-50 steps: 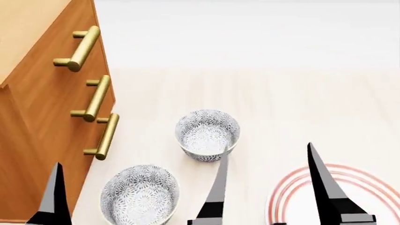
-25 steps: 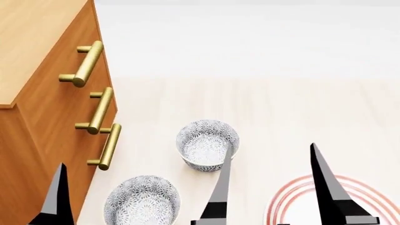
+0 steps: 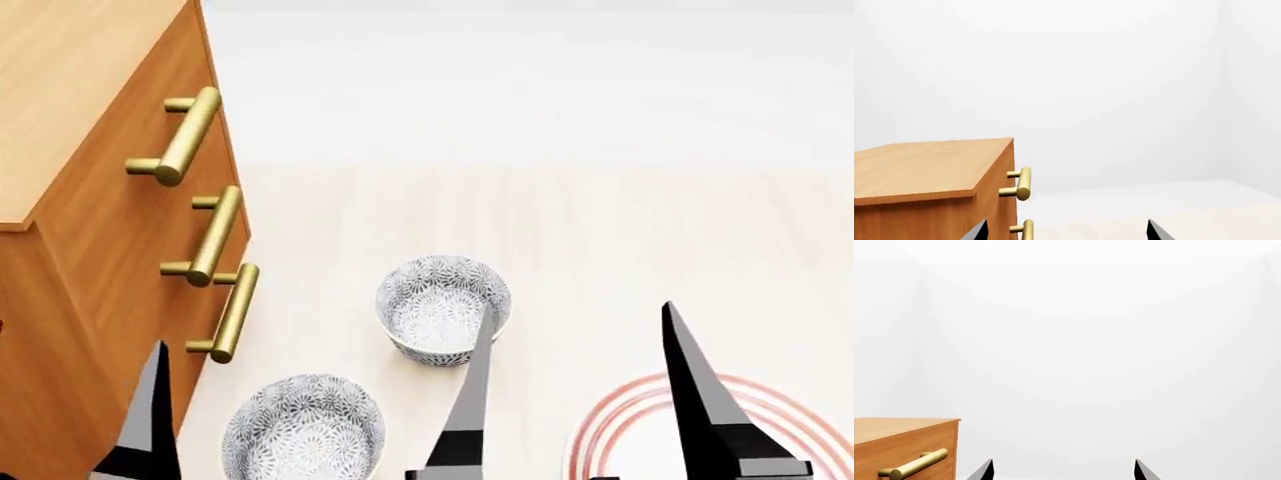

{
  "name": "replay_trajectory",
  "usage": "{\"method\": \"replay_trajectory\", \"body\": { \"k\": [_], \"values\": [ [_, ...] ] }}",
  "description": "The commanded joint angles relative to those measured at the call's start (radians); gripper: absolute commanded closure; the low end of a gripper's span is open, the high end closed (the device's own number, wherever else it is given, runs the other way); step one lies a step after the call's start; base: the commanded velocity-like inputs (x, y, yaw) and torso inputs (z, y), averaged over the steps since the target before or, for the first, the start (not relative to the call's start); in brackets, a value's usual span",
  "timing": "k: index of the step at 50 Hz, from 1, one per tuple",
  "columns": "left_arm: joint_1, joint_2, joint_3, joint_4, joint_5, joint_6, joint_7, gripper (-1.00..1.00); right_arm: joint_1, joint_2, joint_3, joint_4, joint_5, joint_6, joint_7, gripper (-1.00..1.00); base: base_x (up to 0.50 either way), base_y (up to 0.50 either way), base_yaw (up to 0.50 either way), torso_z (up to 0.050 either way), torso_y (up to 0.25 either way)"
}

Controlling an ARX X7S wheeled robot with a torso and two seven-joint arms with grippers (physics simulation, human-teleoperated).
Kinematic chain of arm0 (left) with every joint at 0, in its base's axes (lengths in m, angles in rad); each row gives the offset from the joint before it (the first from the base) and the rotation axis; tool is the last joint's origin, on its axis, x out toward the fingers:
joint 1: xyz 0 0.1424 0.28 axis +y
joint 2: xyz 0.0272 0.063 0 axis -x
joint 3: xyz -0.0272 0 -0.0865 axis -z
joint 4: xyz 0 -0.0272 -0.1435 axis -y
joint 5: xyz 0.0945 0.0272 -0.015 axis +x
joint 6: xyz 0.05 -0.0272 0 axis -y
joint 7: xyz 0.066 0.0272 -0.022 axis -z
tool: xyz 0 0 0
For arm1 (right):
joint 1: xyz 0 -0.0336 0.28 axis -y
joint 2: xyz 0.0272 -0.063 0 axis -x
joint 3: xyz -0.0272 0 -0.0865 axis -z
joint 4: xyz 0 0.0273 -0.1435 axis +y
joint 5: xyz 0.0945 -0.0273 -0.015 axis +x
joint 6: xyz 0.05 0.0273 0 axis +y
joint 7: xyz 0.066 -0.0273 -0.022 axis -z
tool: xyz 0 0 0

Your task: Open the top drawer of the cabinet.

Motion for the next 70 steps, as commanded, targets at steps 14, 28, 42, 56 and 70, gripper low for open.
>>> {"method": "replay_trajectory", "body": {
  "k": [14,28,42,56,70],
  "values": [
    [-0.362,-0.087,0.405,0.028,0.429,-0.233,-0.084,-1.00,0.011,-0.007,0.020,-0.006,0.010,0.003,-0.014,-1.00,0.00,0.00,0.00,0.000,0.000],
    [-0.614,-0.112,0.598,-0.061,0.609,-0.377,-0.036,-1.00,0.024,0.000,0.014,-0.045,0.026,0.031,-0.002,-1.00,0.00,0.00,0.00,0.000,0.000],
    [-0.798,-0.156,0.736,-0.279,0.695,-0.340,0.013,-1.00,0.025,0.008,0.012,-0.047,0.035,0.026,0.007,-1.00,0.00,0.00,0.00,0.000,0.000],
    [-0.918,-0.172,0.840,-0.502,0.721,-0.248,0.063,-1.00,0.029,0.013,0.001,-0.039,0.039,0.022,0.014,-1.00,0.00,0.00,0.00,0.000,0.000],
    [-1.000,-0.123,0.902,-0.655,0.738,-0.327,0.151,-1.00,0.035,0.021,-0.003,-0.038,0.044,0.021,0.022,-1.00,0.00,0.00,0.00,0.000,0.000]
  ]
}}
